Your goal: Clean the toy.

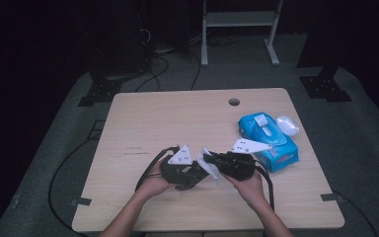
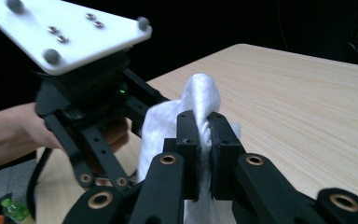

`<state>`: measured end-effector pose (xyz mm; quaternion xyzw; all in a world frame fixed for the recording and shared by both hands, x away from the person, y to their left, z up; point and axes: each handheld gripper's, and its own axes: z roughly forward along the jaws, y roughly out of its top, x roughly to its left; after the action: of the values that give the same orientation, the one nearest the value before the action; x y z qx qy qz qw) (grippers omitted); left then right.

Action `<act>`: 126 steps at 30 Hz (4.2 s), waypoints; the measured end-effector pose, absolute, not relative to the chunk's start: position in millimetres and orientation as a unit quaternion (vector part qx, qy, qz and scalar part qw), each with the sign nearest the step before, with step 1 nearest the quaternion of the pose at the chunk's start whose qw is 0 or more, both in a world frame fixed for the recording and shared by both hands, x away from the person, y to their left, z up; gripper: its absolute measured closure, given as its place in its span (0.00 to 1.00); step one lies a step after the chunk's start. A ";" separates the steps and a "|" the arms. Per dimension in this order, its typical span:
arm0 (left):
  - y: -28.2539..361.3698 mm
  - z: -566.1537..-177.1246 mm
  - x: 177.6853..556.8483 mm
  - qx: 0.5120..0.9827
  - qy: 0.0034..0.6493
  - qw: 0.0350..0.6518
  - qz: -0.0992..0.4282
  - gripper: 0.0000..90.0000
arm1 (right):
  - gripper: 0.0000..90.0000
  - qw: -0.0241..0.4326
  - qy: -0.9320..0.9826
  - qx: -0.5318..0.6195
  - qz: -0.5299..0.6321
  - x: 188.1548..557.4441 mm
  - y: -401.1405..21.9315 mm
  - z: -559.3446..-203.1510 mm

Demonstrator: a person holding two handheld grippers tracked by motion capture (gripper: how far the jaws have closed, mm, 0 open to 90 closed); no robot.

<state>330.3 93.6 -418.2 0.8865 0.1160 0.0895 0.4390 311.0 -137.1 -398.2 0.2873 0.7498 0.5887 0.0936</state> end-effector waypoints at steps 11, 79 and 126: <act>94.9 -419.2 331.7 0.883 0.122 0.444 0.087 0.64 | 0.93 0.109 0.746 0.307 0.582 310.9 -142.5 -401.9; 103.7 -417.9 336.1 0.867 0.134 0.473 0.077 0.64 | 0.93 0.097 0.732 0.347 0.579 317.8 -152.8 -421.9; 72.1 -427.0 355.7 0.922 0.149 0.353 0.046 0.64 | 0.93 0.111 0.741 0.369 0.549 318.3 -174.2 -428.4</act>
<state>355.7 72.1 -427.0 0.9225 0.1492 0.0462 0.3530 318.3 -174.2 -428.4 0.3695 0.7413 0.5491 0.1111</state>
